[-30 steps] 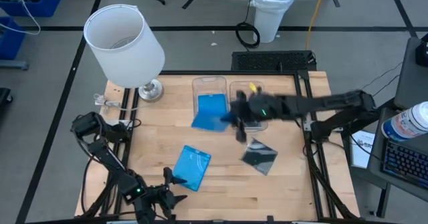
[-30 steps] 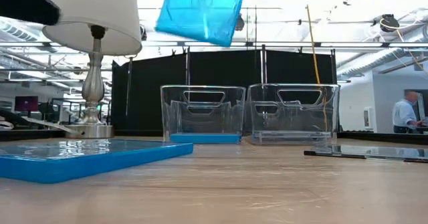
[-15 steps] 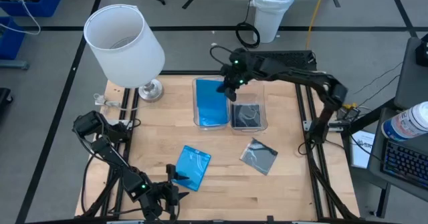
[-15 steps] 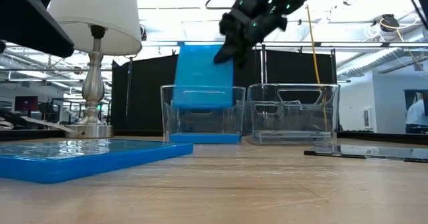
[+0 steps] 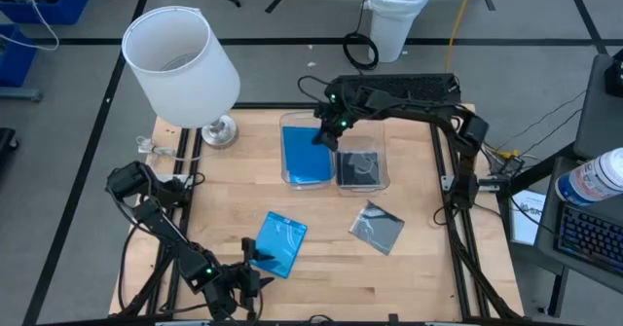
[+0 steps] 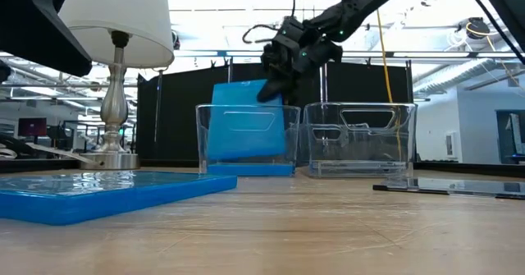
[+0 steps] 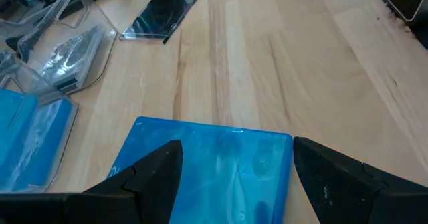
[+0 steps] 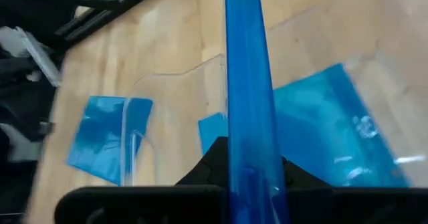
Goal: Pick & place jewel cases by type
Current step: Stack the top blue CD case on top of the blue CD case in the left transparent bin
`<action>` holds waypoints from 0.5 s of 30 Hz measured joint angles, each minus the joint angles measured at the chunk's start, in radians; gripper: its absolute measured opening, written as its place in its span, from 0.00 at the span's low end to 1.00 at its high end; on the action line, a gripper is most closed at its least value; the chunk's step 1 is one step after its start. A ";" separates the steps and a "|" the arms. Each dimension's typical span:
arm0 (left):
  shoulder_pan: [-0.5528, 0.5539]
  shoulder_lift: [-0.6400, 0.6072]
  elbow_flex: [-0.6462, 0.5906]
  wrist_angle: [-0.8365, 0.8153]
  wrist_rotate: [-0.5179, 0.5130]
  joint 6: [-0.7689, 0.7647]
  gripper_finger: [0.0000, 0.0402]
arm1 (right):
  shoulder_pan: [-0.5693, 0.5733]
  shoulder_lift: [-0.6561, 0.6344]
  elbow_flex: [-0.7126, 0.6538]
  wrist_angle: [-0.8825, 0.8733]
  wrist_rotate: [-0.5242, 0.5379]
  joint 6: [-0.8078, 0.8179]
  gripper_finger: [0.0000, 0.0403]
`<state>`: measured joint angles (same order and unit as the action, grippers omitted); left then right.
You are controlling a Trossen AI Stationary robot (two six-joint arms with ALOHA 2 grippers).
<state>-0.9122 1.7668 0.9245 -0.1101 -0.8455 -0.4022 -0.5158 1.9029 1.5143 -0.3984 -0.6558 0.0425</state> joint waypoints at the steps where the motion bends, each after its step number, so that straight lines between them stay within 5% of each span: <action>1: 0.002 0.000 0.000 0.000 0.000 -0.002 0.71 | -0.001 0.006 0.000 -0.004 -0.020 0.019 0.03; 15: 0.003 0.000 0.000 -0.002 0.023 -0.020 0.71 | 0.047 0.016 0.000 -0.052 0.113 -0.113 0.14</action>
<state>-0.9092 1.7668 0.9245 -0.1120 -0.8221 -0.4218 -0.4689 1.9188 1.5146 -0.4507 -0.5432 -0.0705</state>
